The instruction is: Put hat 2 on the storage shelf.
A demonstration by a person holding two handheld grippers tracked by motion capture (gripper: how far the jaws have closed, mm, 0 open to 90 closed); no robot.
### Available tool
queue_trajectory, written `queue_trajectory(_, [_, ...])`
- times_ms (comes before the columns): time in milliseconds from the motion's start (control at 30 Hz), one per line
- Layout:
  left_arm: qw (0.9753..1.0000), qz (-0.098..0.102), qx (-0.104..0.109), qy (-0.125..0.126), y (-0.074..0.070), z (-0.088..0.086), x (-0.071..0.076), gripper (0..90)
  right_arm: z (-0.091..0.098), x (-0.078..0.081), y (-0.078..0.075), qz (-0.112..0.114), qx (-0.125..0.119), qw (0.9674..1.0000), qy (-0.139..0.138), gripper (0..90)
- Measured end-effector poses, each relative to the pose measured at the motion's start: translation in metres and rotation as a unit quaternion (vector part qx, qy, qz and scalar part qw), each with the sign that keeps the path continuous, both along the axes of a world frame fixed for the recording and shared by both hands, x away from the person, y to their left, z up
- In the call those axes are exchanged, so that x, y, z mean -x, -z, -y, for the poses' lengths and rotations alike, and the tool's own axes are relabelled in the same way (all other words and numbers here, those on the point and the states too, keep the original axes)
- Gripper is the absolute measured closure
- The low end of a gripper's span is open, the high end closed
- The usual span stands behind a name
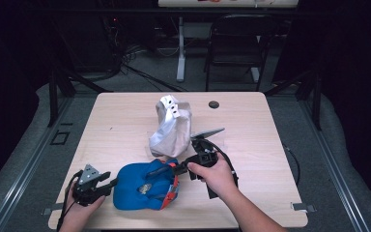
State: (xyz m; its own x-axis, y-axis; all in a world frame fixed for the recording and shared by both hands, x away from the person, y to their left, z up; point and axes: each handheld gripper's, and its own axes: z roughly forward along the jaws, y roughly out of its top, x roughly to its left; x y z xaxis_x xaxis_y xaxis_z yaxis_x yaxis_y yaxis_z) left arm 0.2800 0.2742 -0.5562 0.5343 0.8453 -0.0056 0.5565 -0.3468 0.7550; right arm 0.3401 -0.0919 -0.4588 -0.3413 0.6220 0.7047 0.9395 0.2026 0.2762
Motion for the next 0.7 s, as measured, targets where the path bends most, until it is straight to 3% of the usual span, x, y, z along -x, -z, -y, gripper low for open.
queue_trajectory(133, [1.0, 0.0, -0.001, 0.0, 0.0, 0.0, 0.0, 57.3, 0.003, -0.001, -0.008, -0.002, -0.013, 0.9999, 0.008, 78.5])
queue_trajectory(400, [1.0, 0.001, -0.001, 0.001, 0.0, 0.0, 0.001, 57.3, 0.02, 0.0, -0.029, -0.008, -0.004, 0.9999, 0.014, 78.5])
queue_trajectory(500, [1.0, 0.003, 0.0, 0.0, 0.0, 0.0, 0.001, 57.3, 0.035, 0.003, -0.037, -0.013, -0.001, 0.9998, 0.017, 78.6])
queue_trajectory(700, [1.0, 0.001, -0.003, 0.002, 0.0, 0.002, 0.0, 57.4, 0.065, 0.007, -0.045, -0.021, -0.019, 0.9985, 0.046, 78.6])
